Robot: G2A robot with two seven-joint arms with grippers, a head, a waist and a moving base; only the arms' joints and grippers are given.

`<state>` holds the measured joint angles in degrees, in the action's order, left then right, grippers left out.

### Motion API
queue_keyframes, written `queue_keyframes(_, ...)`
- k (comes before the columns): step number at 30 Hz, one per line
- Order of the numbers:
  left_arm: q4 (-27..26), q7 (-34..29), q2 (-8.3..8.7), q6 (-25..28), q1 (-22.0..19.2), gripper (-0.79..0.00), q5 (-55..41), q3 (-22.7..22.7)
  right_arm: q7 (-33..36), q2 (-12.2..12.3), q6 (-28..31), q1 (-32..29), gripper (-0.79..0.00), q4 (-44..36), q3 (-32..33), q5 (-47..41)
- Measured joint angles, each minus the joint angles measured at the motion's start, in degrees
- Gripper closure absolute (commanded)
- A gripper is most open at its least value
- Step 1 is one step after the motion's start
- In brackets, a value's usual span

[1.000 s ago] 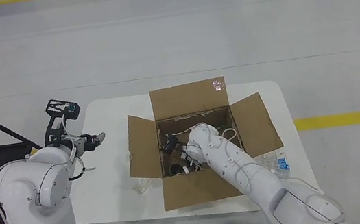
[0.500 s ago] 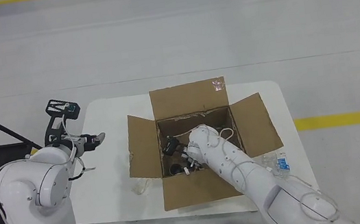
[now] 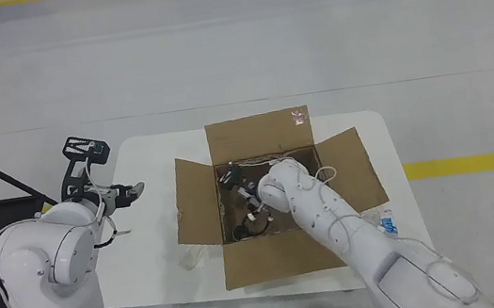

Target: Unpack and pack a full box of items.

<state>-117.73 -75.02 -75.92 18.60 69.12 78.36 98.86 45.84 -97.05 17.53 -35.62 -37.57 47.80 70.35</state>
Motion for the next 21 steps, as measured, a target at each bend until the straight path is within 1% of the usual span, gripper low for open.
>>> queue_keyframes(3, 0.0, 0.0, 0.00, 0.0, 0.0, -0.785, 0.0, 0.0, 1.9, 3.1, 1.3, -5.7, 0.000, -11.9, 5.5, -0.6)
queue_keyframes(4, 0.0, 0.0, 0.00, 0.0, 0.0, -0.785, 0.0, 0.0, 3.3, 4.5, 1.8, -9.1, 0.000, -18.1, 8.3, -0.5)
queue_keyframes(6, 0.0, 0.0, 0.00, 0.0, 0.0, -0.785, 0.0, 0.0, 6.0, 6.5, 2.6, -15.1, 0.000, -28.7, 12.9, -0.1)
queue_keyframes(7, 0.0, 0.0, 0.00, 0.0, 0.0, -0.785, 0.0, 0.0, 8.0, 7.7, 3.5, -19.5, 0.000, -36.3, 15.8, -0.2)
queue_keyframes(10, 0.0, 0.0, 0.00, 0.0, 0.0, -0.785, 0.0, 0.0, 11.6, 9.6, 5.2, -29.4, 0.000, -52.9, 22.3, -2.0)
queue_keyframes(13, 0.0, 0.0, 0.00, 0.0, 0.0, -0.785, 0.0, 0.0, 10.9, 10.6, 6.3, -36.3, 0.000, -63.3, 26.8, -5.6)
queue_keyframes(16, 0.0, 0.0, 0.00, 0.0, 0.0, -0.785, 0.0, 0.0, 8.4, 11.2, 6.5, -40.4, 0.000, -67.9, 30.4, -9.2)
queue_keyframes(19, 0.0, 0.0, 0.00, 0.0, 0.0, -0.785, 0.0, 0.0, 4.2, 11.6, 7.2, -43.0, 0.000, -68.4, 33.2, -14.7)
queue_keyframes(21, 0.0, 0.0, 0.00, 0.0, 0.0, -0.785, 0.0, 0.0, 2.7, 11.7, 7.6, -43.6, 0.000, -68.0, 33.9, -17.7)
